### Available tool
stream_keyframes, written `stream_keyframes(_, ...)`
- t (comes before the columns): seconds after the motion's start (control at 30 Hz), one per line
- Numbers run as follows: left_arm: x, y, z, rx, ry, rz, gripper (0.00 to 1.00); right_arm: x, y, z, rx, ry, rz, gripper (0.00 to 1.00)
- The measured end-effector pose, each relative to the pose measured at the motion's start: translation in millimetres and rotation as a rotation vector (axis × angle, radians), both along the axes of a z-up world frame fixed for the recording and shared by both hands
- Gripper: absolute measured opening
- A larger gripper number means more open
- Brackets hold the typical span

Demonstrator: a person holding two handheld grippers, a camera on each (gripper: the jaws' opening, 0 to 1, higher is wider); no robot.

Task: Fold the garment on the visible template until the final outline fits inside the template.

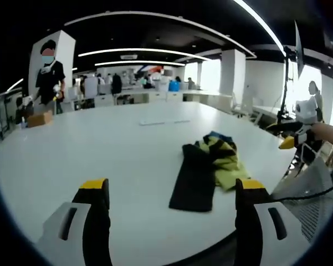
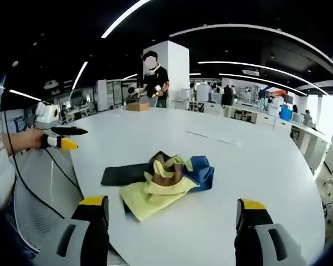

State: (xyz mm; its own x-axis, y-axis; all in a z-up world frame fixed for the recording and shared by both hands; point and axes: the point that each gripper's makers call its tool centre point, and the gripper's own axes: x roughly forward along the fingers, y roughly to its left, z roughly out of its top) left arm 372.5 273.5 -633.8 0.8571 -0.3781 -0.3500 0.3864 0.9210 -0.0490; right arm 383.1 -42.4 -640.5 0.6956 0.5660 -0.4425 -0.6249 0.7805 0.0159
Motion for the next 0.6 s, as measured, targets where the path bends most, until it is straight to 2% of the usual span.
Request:
stream_keyframes(0.43,-1.9,-2.3,0.9,-0.013,0.015,-0.012,0.88,-1.2,0.3,-3.8,-0.014,0.011,0.010,0.92)
stream_keyframes(0.6,0.2,-2.0,2.5,0.004,-0.005,-0.014,0.88,0.1,0.2,-3.2,-0.011,0.010,0.009,0.91)
